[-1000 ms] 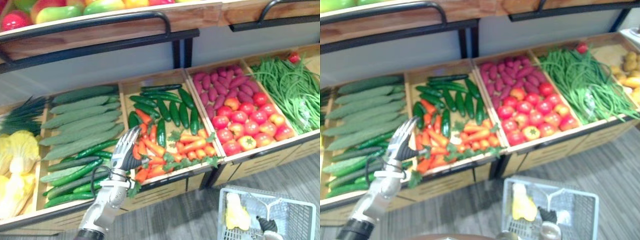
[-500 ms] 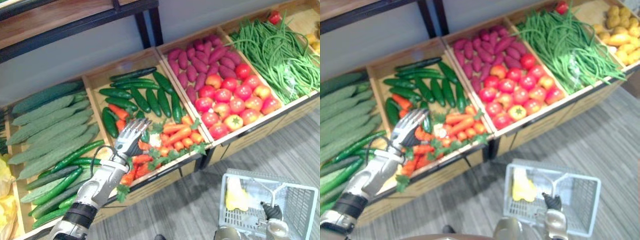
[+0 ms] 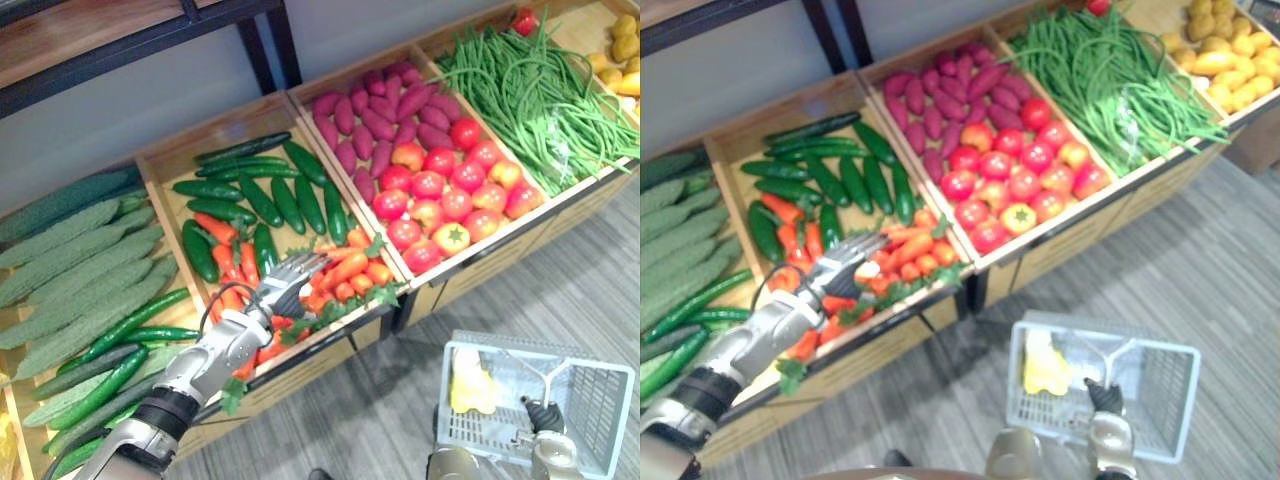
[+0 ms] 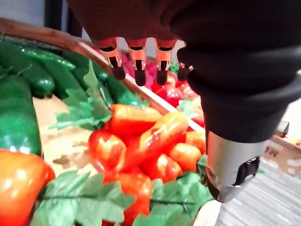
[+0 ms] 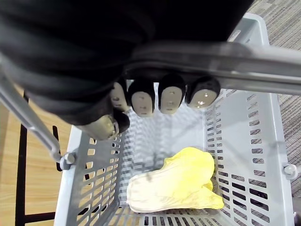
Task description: Pick vegetable in the basket
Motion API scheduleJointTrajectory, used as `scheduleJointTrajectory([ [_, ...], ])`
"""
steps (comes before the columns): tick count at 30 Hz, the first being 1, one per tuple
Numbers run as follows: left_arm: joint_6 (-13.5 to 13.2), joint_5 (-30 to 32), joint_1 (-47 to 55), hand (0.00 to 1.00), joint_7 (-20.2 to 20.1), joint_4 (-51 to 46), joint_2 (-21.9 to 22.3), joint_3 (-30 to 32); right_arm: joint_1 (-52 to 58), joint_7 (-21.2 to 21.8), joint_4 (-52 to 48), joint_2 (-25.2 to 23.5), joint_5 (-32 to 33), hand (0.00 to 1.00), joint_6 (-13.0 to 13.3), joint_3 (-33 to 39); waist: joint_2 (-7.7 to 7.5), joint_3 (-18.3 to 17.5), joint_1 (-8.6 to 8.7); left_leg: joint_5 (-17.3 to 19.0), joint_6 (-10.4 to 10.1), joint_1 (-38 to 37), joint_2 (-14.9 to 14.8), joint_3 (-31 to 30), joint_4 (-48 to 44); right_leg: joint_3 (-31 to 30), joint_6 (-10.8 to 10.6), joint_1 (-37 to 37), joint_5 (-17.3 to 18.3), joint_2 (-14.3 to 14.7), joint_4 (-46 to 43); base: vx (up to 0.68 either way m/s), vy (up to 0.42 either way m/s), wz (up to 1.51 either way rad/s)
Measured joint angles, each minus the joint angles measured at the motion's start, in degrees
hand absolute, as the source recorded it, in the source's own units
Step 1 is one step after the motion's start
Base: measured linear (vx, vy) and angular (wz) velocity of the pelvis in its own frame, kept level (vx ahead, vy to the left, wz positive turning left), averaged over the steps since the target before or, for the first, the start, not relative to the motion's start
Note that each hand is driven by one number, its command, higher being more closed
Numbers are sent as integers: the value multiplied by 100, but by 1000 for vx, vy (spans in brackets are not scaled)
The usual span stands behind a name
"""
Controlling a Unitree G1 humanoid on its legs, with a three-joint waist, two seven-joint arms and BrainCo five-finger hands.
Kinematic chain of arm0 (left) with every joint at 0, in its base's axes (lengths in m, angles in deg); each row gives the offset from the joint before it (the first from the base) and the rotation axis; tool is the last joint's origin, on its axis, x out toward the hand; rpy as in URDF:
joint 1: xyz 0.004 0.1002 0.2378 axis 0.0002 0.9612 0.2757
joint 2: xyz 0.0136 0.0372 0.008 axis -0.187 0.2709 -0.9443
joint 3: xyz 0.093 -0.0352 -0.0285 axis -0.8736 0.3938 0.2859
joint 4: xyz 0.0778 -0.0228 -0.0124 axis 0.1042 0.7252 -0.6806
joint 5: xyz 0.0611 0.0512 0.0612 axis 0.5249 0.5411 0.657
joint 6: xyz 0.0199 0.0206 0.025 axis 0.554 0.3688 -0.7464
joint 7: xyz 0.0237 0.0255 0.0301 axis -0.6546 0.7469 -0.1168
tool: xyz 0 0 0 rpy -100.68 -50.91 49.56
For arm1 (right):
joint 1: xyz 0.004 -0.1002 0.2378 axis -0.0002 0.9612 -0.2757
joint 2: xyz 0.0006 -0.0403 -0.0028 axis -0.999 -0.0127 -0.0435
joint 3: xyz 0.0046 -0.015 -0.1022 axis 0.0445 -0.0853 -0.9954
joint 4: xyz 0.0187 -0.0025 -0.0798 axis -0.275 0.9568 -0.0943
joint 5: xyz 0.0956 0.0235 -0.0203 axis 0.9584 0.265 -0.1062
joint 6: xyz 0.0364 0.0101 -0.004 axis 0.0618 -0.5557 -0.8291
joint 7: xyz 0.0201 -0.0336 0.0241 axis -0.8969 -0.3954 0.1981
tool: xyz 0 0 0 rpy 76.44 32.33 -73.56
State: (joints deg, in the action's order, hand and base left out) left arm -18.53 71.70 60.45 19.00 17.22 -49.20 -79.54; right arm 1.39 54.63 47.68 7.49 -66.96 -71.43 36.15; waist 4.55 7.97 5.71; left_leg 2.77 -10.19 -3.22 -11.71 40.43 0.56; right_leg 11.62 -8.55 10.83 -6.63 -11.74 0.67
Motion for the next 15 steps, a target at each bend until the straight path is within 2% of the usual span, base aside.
scheduleJointTrajectory([
  [2,10,-198,-18,0,-122,65,-10,-27,1,7,-8,0,0,100,-3,3,-1,10,0,6,-6,-9,-3,19,-16,-40,0,0,0,3,-1,-69,-47,-5],
  [8,33,-196,-241,0,-245,217,-8,-51,2,121,-21,0,3,100,-7,129,0,57,-14,27,-28,-10,-41,145,-66,-139,0,64,0,41,-28,-55,-42,-7],
  [13,399,-122,-467,0,-138,307,216,31,-23,122,-58,-6,27,100,-9,210,2,155,-12,26,-29,6,-56,160,-73,-171,1,103,1,53,-62,-41,-42,-3],
  [15,448,-80,-477,0,-82,307,253,31,-30,121,-58,-17,28,100,-11,259,3,158,-15,26,-29,10,-57,154,-73,-170,1,104,1,52,-64,0,0,0],
])
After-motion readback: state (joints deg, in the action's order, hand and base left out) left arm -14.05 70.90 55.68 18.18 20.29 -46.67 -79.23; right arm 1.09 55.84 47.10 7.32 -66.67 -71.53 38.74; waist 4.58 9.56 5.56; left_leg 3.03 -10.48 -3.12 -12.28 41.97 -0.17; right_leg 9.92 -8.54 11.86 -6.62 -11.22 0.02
